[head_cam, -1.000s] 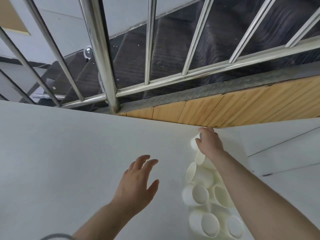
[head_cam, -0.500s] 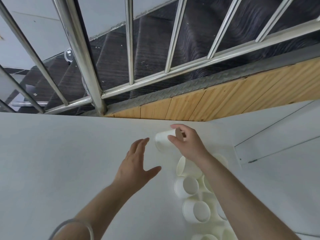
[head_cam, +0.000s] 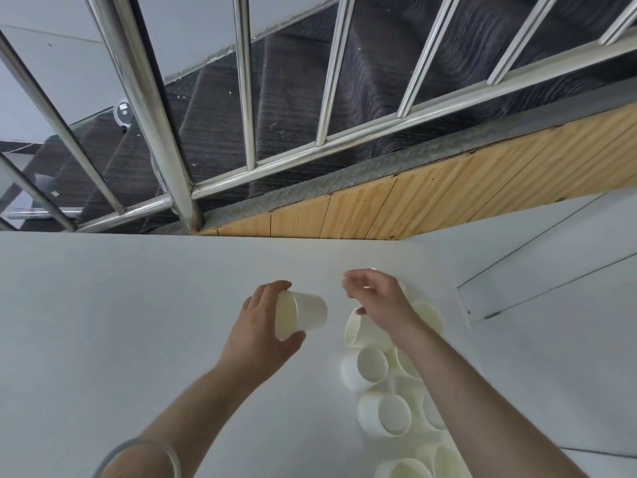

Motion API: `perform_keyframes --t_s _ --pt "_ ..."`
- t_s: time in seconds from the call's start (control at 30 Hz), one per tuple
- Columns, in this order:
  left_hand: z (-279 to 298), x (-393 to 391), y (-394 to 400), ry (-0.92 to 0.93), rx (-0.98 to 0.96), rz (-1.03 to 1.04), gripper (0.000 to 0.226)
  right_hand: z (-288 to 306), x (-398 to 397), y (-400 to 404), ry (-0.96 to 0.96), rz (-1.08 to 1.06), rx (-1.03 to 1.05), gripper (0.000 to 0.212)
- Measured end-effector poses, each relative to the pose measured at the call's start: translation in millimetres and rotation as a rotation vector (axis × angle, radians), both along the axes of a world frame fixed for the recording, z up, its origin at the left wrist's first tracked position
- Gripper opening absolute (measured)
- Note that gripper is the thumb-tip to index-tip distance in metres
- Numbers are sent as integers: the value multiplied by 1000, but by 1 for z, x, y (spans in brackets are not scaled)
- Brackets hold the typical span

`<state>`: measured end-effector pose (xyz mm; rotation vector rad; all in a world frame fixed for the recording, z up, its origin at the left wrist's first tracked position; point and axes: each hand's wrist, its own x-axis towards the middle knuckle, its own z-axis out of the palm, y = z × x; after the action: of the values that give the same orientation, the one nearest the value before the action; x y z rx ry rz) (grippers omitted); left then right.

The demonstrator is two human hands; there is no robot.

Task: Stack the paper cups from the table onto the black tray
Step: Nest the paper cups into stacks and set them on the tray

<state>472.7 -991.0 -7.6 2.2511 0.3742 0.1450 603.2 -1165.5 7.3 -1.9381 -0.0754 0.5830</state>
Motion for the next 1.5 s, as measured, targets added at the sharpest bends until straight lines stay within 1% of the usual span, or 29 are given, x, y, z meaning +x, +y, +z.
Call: perform_keyframes --t_s 0.07,0.1,0.13,0.23,0.3,0.37,0.5,0.57,0.6,0.67,0.7,0.77,0.8,0.87,0.93,1.07,1.17,1.23,1.27,1.33,1.4,1.43,1.5 --pt "-3 -1 3 97 107 -28 76 -14 15 -9 -255 -38 -294 28" --pt "-5 -2 5 134 154 -43 76 -20 22 -14 -339 -19 -435 33" --pt "-7 -2 5 167 197 -56 76 -23 28 -17 -378 8 -559 38" --pt "-13 -3 5 243 312 -86 76 -28 43 -21 -325 85 -803 48" --pt "-17 -3 3 261 345 -94 76 -33 52 -19 -286 111 -889 48" --pt "-20 -3 2 273 348 -97 76 -39 60 -15 -256 116 -928 45" --pt "-22 -2 1 282 358 -102 77 -48 67 -14 -256 119 -933 30" --pt "-22 -2 1 282 361 -93 77 -49 68 -14 -310 115 -911 26" --pt "-22 -1 2 283 362 -87 77 -48 68 -12 -348 108 -889 27" --pt "-21 0 3 286 363 -76 77 -45 66 -7 -398 93 -789 31" --pt "-21 0 4 287 362 -69 77 -43 64 -3 -396 92 -699 31" --pt "-21 -1 4 294 359 -56 76 -38 56 6 -329 129 -511 32" --pt "-21 -2 4 302 359 -49 76 -37 51 11 -290 173 -451 34" --pt "-22 -5 4 323 365 -43 76 -38 40 18 -244 275 -403 37" --pt "-24 -8 5 341 372 -38 76 -42 32 22 -238 352 -400 39" --pt "-28 -11 8 377 389 -34 75 -47 23 25 -247 432 -423 38" --pt "-30 -14 10 395 392 -33 75 -51 19 24 -314 492 -519 36" --pt "-32 -15 9 397 384 -35 75 -49 16 23 -415 530 -636 45" --pt "-32 -15 9 399 379 -35 76 -46 13 24 -467 550 -655 52" --pt "-30 -15 8 408 373 -37 77 -39 7 25 -539 619 -617 65" --pt "-29 -15 7 409 381 -35 77 -36 2 29 -550 749 -619 80" --pt "-29 -14 6 404 383 -33 76 -36 0 32 -540 808 -646 84" --pt "-28 -16 5 387 366 -25 73 -38 -4 35 -511 869 -704 77"
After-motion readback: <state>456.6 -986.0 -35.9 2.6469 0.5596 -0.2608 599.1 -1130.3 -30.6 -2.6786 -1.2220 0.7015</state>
